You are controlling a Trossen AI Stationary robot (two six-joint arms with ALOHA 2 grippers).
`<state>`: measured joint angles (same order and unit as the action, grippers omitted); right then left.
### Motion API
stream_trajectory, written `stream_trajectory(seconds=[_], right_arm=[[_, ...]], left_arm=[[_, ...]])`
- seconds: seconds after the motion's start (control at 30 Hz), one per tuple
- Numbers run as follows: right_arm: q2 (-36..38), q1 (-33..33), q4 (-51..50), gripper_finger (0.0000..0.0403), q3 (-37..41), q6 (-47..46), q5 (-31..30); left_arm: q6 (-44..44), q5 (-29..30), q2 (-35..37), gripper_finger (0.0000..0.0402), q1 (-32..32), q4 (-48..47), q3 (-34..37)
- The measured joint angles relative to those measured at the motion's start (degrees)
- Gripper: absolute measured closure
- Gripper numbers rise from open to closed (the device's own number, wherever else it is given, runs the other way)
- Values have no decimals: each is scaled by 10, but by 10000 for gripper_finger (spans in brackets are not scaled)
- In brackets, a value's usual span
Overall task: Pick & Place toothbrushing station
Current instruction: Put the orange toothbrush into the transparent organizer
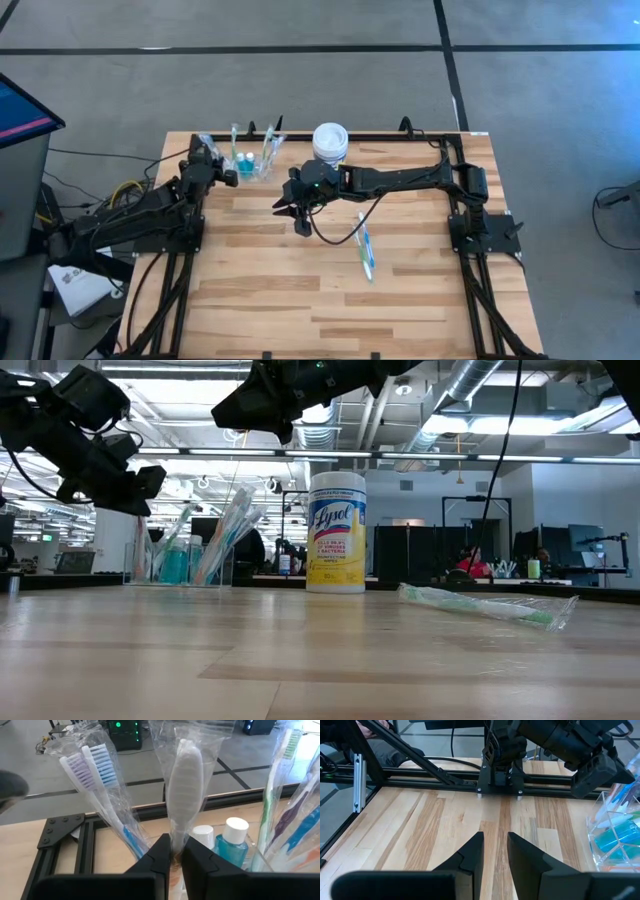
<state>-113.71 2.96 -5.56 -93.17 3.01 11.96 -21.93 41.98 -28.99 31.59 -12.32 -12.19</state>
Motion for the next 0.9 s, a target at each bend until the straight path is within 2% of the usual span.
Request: stream_trajectory(seconds=[0.17, 0.63, 0.9], right_arm=[[0, 0, 0, 326, 0, 0, 0], [0, 0, 0, 326, 0, 0, 0], [0, -3, 0, 326, 0, 0, 0]], left_arm=[[0, 7, 0, 369, 0, 0, 0], [2, 15, 0, 368, 0, 0, 0], [0, 16, -33, 372, 0, 2, 0]])
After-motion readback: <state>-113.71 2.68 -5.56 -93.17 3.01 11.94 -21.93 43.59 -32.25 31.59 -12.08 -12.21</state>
